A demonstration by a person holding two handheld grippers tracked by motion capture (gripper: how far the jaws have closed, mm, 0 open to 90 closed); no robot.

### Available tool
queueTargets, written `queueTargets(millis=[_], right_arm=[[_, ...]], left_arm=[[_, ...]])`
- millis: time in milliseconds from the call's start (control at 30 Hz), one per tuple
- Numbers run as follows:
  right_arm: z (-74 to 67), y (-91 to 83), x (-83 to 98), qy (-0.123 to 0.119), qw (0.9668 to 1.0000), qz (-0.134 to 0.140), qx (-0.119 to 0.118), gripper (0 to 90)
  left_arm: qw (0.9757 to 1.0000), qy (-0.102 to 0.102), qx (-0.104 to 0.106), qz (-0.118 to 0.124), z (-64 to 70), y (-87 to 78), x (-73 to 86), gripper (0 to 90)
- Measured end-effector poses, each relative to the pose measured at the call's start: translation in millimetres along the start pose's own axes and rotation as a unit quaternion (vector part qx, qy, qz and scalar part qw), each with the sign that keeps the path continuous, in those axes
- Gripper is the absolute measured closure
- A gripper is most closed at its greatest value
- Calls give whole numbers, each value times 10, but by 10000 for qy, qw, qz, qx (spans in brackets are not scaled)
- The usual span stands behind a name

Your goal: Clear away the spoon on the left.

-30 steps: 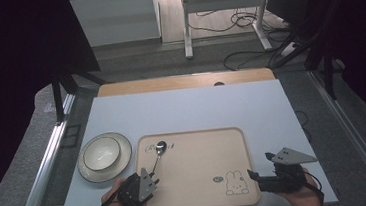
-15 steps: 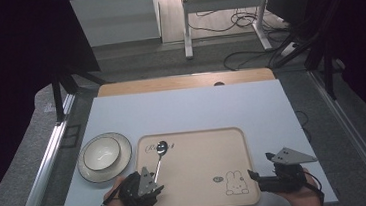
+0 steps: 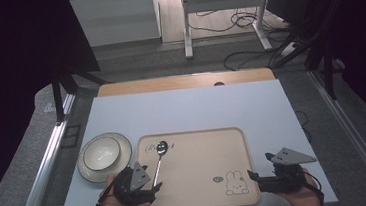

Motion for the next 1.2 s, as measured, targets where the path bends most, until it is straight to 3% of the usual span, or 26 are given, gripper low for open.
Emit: queueTargets(millis=[267,367,467,600,633,767,833,1200], right_arm=[[5,21,5,-20,10000,-26,-15,171],[18,13,7,-8,10000,-11,-11,170],[29,9,5,-3,10000,16,-5,170],[52,9,6,-3,10000,58,9,170],[68,12,11,1,10000,81,27,170],[104,17,23,24,9999,88,71,170],[142,17,35,65,9999,96,111,170],[221,9,64,144,9996,107,210,170]], left_arm=[[9993,-148,-255,227,-174,-194,-63,264],[9975,-315,-512,365,-318,-343,-51,256],[9966,-398,-593,420,-387,-401,-34,252],[9940,-674,-720,478,-576,-513,47,248],[9925,-836,-748,495,-641,-540,94,243],[9902,-1041,-782,499,-730,-577,179,241],[9887,-1149,-789,544,-759,-599,226,240],[9882,-1233,-736,534,-746,-615,324,238]])
Point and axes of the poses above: each handheld gripper's, and its own axes: y roughly forward along the jaws, x roughly out of its underside, z roughly to its right, the point moved 6 cm from there along y, roughly forward along the jaws
